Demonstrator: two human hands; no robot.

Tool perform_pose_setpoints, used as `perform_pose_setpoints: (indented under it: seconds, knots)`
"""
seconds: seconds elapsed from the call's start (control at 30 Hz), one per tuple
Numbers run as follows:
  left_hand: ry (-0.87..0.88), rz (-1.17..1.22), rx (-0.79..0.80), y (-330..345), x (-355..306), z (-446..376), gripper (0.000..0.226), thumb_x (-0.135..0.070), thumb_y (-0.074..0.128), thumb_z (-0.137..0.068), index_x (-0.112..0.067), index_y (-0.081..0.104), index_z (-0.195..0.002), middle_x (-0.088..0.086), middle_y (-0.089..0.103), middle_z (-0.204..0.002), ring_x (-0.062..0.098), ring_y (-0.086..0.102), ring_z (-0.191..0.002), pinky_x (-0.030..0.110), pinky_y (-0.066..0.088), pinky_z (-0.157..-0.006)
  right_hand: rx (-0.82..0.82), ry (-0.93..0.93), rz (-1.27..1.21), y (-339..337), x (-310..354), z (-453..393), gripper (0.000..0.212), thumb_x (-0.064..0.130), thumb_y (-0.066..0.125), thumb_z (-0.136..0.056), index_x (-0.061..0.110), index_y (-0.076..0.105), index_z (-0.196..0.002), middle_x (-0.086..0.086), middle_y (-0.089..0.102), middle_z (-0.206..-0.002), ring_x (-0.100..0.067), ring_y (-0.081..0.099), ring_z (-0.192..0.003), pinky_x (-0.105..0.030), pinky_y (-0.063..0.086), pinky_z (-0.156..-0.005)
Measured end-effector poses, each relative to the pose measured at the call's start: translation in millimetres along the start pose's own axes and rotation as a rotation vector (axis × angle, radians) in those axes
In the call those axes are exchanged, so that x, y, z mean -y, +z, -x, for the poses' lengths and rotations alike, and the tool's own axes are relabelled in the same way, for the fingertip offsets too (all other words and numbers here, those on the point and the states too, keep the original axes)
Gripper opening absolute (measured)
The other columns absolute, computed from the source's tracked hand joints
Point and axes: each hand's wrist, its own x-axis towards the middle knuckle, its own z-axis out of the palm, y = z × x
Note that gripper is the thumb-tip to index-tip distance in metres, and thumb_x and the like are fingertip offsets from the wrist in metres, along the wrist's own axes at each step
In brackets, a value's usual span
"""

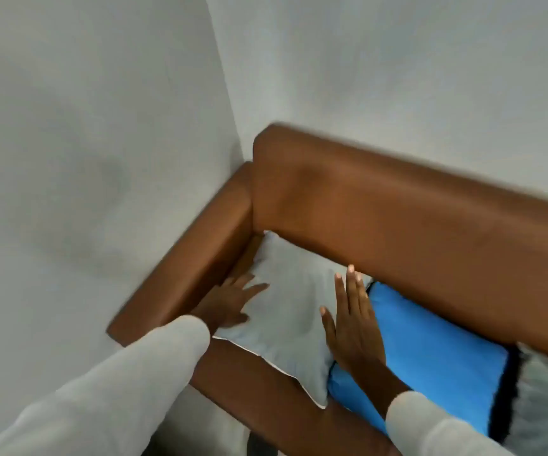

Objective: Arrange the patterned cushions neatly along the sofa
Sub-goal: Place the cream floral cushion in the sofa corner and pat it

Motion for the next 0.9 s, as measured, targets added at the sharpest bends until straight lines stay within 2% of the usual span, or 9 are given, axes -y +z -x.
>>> perform_pose_setpoints:
  seconds: [0.13, 0.27, 0.33, 0.47, 0.57, 0.63, 0.7, 0.8, 0.9]
  knots:
    - [-0.045, -0.106, 0.079, 95.1, 53.9, -15.3, 0.135, -0.066, 0.081, -0.085, -0.05, -0.023, -0.17, -0.004, -0.028, -0.184, 0.04, -0.003, -0.173, 0.065, 0.028, -0.131, 0.279, 0.03, 0.008, 113.0, -13.9, 52.0, 0.103, 0.073, 0.049, -0.1, 0.019, 0.009, -0.178, -0.013, 0.001, -0.187, -0.038, 0.012, -0.172, -0.059, 0.038, -0.13]
    - [0.042, -0.076, -0.086, 152.4, 97.2, -35.4, 0.12, -0.046, 0.065, -0.105, -0.052, -0.041, -0.16, -0.005, -0.045, -0.174, 0.038, 0.002, -0.173, 0.053, 0.049, -0.12, 0.386, 0.019, 0.118, 165.9, -17.5, 87.1, 0.125, 0.1, 0.046, -0.081, 0.02, 0.027, -0.175, -0.023, 0.018, -0.183, -0.052, 0.022, -0.166, -0.066, 0.034, -0.124]
    - [0.102, -0.042, -0.148, 161.9, 104.6, -40.7, 0.088, -0.056, 0.041, -0.113, -0.046, -0.027, -0.168, 0.004, -0.023, -0.183, 0.043, 0.02, -0.17, 0.048, 0.061, -0.105, 0.455, 0.08, 0.13, 169.7, -12.1, 82.8, 0.117, 0.092, 0.051, -0.081, 0.026, 0.027, -0.175, -0.024, 0.029, -0.179, -0.057, 0.037, -0.158, -0.069, 0.051, -0.11]
    - [0.176, 0.094, -0.338, 139.9, 96.4, -27.4, 0.08, -0.072, 0.037, -0.107, -0.034, 0.019, -0.175, 0.02, 0.043, -0.17, 0.046, 0.058, -0.146, 0.046, 0.064, -0.099, 0.534, 0.212, -0.047, 137.4, -1.6, 63.4, 0.123, 0.048, 0.071, -0.092, 0.061, -0.032, -0.159, -0.008, 0.016, -0.183, -0.038, 0.027, -0.164, -0.057, 0.054, -0.112]
    - [0.239, 0.276, -0.481, 91.7, 100.2, -12.1, 0.066, -0.072, 0.034, -0.109, -0.05, 0.03, -0.171, -0.001, 0.053, -0.16, 0.023, 0.059, -0.14, 0.035, 0.054, -0.111, 0.342, 0.252, -0.142, 82.7, 2.0, 34.2, 0.122, 0.033, 0.095, -0.068, 0.04, 0.028, -0.17, -0.01, 0.054, -0.164, -0.038, 0.063, -0.141, -0.05, 0.067, -0.081]
    - [0.248, 0.463, -0.643, 39.3, 103.6, -15.2, 0.056, -0.066, 0.052, -0.107, -0.061, 0.041, -0.162, -0.03, 0.056, -0.153, -0.001, 0.058, -0.139, 0.016, 0.042, -0.119, 0.076, 0.195, -0.11, 39.1, -2.2, 1.1, 0.09, 0.039, 0.088, -0.065, 0.03, 0.064, -0.152, -0.005, 0.07, -0.144, -0.035, 0.078, -0.114, -0.047, 0.066, -0.063]
    - [0.172, 0.674, -0.801, -17.6, 98.9, -27.4, 0.05, -0.052, 0.071, -0.099, -0.066, 0.059, -0.145, -0.043, 0.064, -0.142, -0.018, 0.062, -0.13, 0.006, 0.044, -0.111, -0.109, 0.143, -0.104, -5.5, -6.5, -47.2, 0.055, 0.047, 0.069, -0.079, 0.029, 0.071, -0.131, 0.001, 0.075, -0.122, -0.029, 0.075, -0.094, -0.043, 0.063, -0.06]
    - [0.016, 0.885, -0.837, -89.5, 79.5, -68.6, 0.032, -0.04, 0.079, -0.097, -0.047, 0.079, -0.128, -0.023, 0.082, -0.121, -0.003, 0.079, -0.111, 0.021, 0.062, -0.096, -0.139, 0.171, -0.116, -49.7, -21.4, -128.3, 0.029, 0.044, 0.056, -0.088, 0.024, 0.072, -0.102, 0.0, 0.073, -0.087, -0.029, 0.069, -0.073, -0.039, 0.055, -0.059]
    - [-0.111, 0.972, -0.767, -122.3, 67.5, -127.6, 0.023, -0.037, 0.081, -0.098, -0.031, 0.083, -0.12, -0.006, 0.086, -0.11, 0.012, 0.083, -0.1, 0.038, 0.067, -0.089, -0.112, 0.268, -0.156, -43.4, -43.7, -185.6, 0.03, 0.035, 0.063, -0.096, 0.023, 0.076, -0.12, -0.003, 0.08, -0.104, -0.029, 0.075, -0.089, -0.045, 0.062, -0.074]
